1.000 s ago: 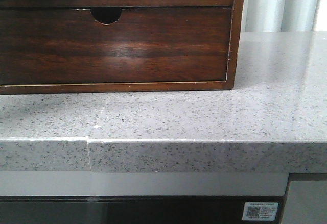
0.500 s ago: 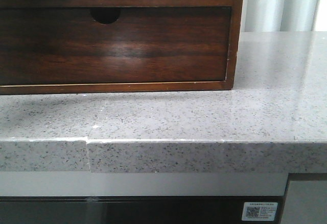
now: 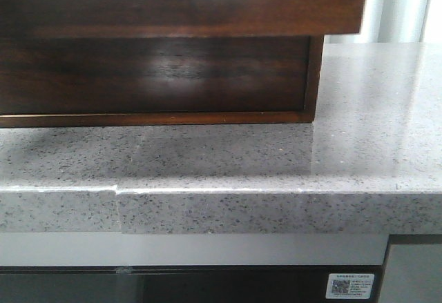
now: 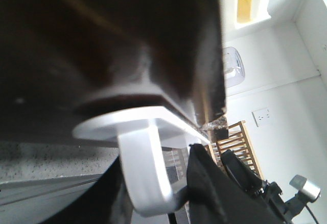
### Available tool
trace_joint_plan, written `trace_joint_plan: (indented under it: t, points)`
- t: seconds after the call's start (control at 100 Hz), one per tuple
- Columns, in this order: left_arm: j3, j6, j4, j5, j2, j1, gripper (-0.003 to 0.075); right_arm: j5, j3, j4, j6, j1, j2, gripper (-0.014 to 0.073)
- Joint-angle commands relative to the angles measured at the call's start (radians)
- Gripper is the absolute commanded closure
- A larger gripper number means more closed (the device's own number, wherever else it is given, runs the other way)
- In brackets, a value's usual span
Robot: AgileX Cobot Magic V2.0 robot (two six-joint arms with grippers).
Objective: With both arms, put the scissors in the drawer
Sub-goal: 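Pull the drawer out toward the robot with the left gripper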
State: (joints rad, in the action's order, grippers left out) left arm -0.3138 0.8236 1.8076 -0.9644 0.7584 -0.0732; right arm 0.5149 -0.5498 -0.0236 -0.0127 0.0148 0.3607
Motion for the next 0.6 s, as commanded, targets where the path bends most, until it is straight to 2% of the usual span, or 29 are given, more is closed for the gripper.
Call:
trace_joint_plan:
  t: [0.0,0.15,0.22,0.29,0.34,0.41,0.46,0.59]
  points:
    - [-0.013,0.081,-0.042,-0.033,-0.058,0.000,0.0629,-0.072,-0.038,-0.011,0.005,-0.007,0.017,0.0111]
    - [-0.011,0.068,-0.042,-0.027,-0.070,0.000,0.0622,-0.072,-0.038,-0.011,0.005,-0.007,0.017,0.0111]
    - [-0.011,0.068,-0.040,-0.023,-0.070,0.000,0.0565,-0.072,-0.038,-0.011,0.005,-0.007,0.017,0.0111]
    - [-0.011,0.068,-0.033,-0.023,-0.070,0.000,0.0426,-0.072,-0.038,-0.011,0.005,-0.007,0.017,0.0111]
    - [-0.011,0.068,-0.031,-0.021,-0.070,0.000,0.0291,-0.072,-0.038,-0.011,0.005,-0.007,0.017,0.0111]
    - [-0.013,0.068,-0.037,-0.017,-0.070,0.000,0.0173,-0.072,-0.038,-0.011,0.005,-0.007,0.017,0.0111]
    - [-0.015,0.068,-0.044,-0.017,-0.070,0.000,0.0146,-0.072,-0.038,-0.011,0.005,-0.007,0.017,0.0111]
    - [-0.030,0.072,-0.112,-0.017,-0.070,0.000,0.0167,-0.045,-0.052,-0.011,0.005,-0.007,0.017,0.0111]
